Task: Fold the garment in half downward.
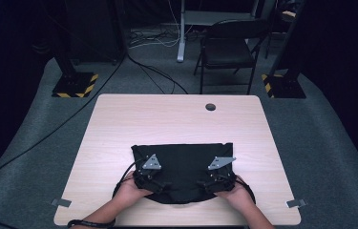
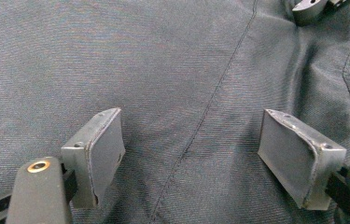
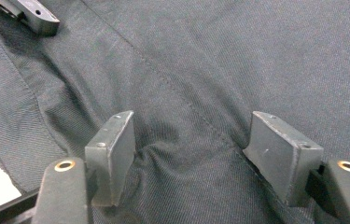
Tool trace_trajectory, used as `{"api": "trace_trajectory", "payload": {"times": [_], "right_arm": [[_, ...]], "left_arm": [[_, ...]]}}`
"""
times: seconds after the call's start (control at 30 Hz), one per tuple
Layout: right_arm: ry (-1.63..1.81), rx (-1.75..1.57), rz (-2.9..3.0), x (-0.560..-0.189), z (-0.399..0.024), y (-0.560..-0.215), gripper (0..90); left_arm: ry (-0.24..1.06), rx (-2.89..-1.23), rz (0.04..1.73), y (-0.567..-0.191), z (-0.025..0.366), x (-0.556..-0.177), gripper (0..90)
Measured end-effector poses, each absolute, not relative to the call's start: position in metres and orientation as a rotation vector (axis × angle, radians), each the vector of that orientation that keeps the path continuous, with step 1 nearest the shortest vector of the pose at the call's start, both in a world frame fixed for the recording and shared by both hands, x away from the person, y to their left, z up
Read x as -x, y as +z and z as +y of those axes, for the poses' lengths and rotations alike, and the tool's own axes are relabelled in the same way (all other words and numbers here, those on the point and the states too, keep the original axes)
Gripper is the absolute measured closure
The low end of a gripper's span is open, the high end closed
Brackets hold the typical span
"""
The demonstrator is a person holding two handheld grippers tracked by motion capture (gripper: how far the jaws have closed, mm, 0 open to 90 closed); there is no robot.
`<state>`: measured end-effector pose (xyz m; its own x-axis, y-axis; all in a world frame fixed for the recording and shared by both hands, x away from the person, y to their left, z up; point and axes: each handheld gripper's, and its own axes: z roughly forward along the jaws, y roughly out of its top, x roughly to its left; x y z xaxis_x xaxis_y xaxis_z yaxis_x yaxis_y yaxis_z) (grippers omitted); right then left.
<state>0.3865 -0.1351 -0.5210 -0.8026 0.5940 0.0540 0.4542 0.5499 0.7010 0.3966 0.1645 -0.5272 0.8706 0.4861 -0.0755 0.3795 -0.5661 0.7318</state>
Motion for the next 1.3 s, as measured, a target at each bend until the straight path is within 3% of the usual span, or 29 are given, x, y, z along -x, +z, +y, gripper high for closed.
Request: {"api": "trace_trajectory", "payload": {"times": [0.63,1.3], "right_arm": [[1.078,-0.954,2.586,-0.393,-0.161,-0.52,31.3],[1.074,-0.955,2.582,-0.391,-0.163,-0.52,31.0]], "left_arm": [[0.175,-2.206,0.62,-0.529,0.143,-0.398,21.7],[0.115,-2.172,0.635,-0.514,0.152,-0.411,21.6]]}}
